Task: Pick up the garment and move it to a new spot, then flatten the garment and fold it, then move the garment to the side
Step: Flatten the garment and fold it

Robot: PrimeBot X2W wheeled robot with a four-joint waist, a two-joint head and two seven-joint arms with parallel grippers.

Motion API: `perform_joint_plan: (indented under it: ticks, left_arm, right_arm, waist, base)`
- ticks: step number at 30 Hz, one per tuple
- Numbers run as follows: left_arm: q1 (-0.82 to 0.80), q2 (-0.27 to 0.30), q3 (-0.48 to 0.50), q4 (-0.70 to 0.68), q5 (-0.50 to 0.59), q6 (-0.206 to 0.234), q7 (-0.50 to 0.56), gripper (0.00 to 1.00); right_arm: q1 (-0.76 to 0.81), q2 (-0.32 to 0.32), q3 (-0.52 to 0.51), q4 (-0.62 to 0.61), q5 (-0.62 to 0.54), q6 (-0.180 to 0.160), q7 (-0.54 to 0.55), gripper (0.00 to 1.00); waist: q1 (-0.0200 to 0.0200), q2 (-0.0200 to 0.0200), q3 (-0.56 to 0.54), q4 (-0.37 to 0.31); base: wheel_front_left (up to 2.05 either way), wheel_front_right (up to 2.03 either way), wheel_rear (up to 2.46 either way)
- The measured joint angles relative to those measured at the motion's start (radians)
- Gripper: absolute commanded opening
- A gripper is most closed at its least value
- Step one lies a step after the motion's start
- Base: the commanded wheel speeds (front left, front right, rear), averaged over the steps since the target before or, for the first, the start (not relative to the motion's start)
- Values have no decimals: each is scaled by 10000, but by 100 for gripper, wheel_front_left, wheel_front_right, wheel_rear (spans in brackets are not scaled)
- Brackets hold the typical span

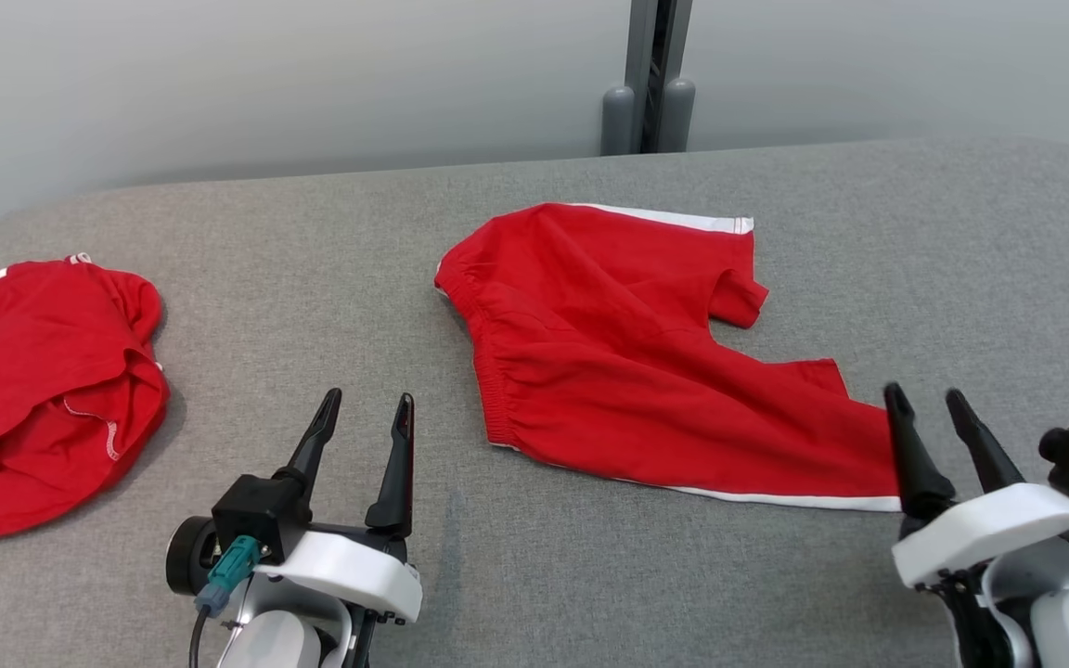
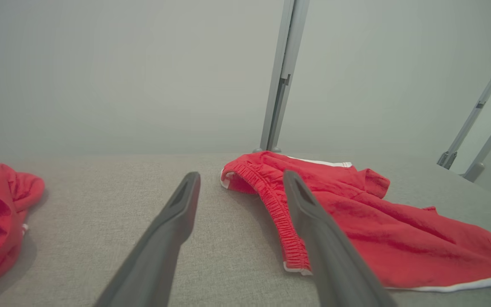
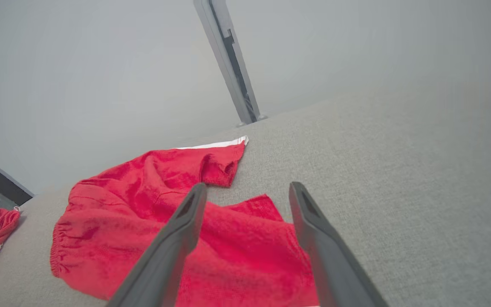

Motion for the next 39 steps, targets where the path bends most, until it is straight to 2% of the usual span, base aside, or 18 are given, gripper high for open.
perform_joint_plan:
  ticks: [5,8,17,20,26,39]
  left_arm:
    - [-102,2,-109,353,-213,-165,0,100]
    - [-211,4,-130,736,-263,-25,2,100]
    - [-822,-6,-690,1835,-957,-157,163,100]
    - [-1021,-4,-830,2224,-1177,-19,334,100]
    - [-1456,0,-838,3016,-1131,527,604,100]
    - [-2076,-2,-1124,3914,-1394,704,1106,100]
  right_arm:
    - [-28,54,690,-654,27,2,-905,100]
    - [-65,56,903,-855,186,2,-1275,100]
    - [-240,56,1164,-1149,196,2,-1570,100]
    - [-301,48,1189,-1168,215,0,-1615,100]
    - [-378,54,1315,-1204,209,2,-1659,100]
    - [-531,52,1367,-1296,219,2,-1787,100]
  waist:
    - [0,0,200,-144]
    - [0,0,347,-307]
    - [0,0,835,-967]
    - [0,0,987,-1201]
    - [0,0,1238,-1576]
    - [0,0,1487,-1826]
  base:
    - [0,0,0]
    - [0,0,0]
    - [0,0,0]
    - [0,0,0]
    - [0,0,0]
    - [0,0,0]
